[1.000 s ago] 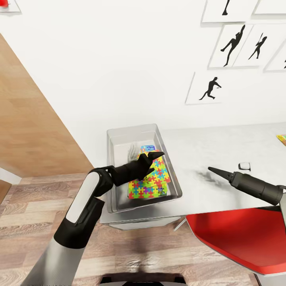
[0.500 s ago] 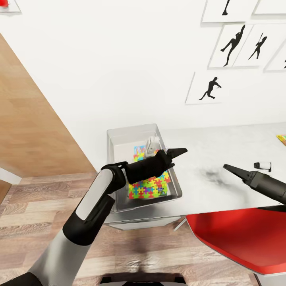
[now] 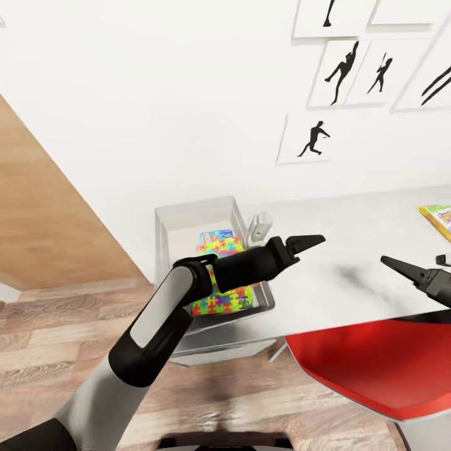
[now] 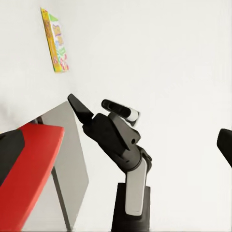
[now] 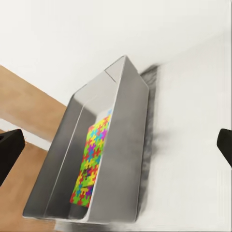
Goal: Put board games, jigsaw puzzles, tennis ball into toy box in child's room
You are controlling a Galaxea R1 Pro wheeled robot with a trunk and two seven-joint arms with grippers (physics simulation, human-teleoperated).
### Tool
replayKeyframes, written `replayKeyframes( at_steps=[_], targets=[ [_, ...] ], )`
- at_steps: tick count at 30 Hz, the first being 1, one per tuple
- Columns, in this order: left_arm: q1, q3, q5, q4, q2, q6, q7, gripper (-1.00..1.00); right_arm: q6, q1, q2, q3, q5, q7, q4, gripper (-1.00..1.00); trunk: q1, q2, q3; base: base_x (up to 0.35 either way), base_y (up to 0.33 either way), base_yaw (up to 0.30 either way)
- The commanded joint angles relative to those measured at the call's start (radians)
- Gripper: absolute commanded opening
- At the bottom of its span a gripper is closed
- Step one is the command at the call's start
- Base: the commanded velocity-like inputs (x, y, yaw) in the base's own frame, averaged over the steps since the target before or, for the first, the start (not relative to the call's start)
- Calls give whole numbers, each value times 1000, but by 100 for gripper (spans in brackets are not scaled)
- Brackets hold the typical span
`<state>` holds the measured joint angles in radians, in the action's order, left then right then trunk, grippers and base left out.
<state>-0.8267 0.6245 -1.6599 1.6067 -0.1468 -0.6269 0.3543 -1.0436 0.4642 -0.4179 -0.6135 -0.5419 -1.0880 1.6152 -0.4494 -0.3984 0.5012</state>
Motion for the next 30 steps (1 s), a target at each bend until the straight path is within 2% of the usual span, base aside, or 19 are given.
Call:
replayKeyframes(
  at_steps=[1, 6, 10, 13, 22, 30],
  targets=[
    [-6, 11, -10, 1, -2, -1, 8, 100, -4, -3, -3, -6, 5, -5, 0, 100, -1, -2, 1, 0, 0, -238],
    [-28, 43, -9, 1, -6, 0, 2, 100, -4, -16, -11, -19, 13, -4, 0, 100, -1, -2, -2, 0, 0, -253],
    [-33, 54, -9, 1, -6, 1, 1, 100, -4, -20, -13, -23, 22, -4, 0, 100, -1, -2, -3, 0, 0, -266],
    [-37, 64, -8, 1, -7, 2, 0, 100, -4, -23, -19, -27, 45, -4, 0, 100, -1, -2, -5, 0, 0, -272],
    [-40, 73, -7, 1, -8, 3, 0, 100, -4, -26, -29, -67, 79, -4, 0, 100, -1, -2, -8, 0, 0, -276],
    [-41, 75, -4, 2, -8, 4, 1, 100, -4, -27, -30, -79, 86, -5, 0, 100, -1, -2, -11, 0, -21, -278]
  ],
)
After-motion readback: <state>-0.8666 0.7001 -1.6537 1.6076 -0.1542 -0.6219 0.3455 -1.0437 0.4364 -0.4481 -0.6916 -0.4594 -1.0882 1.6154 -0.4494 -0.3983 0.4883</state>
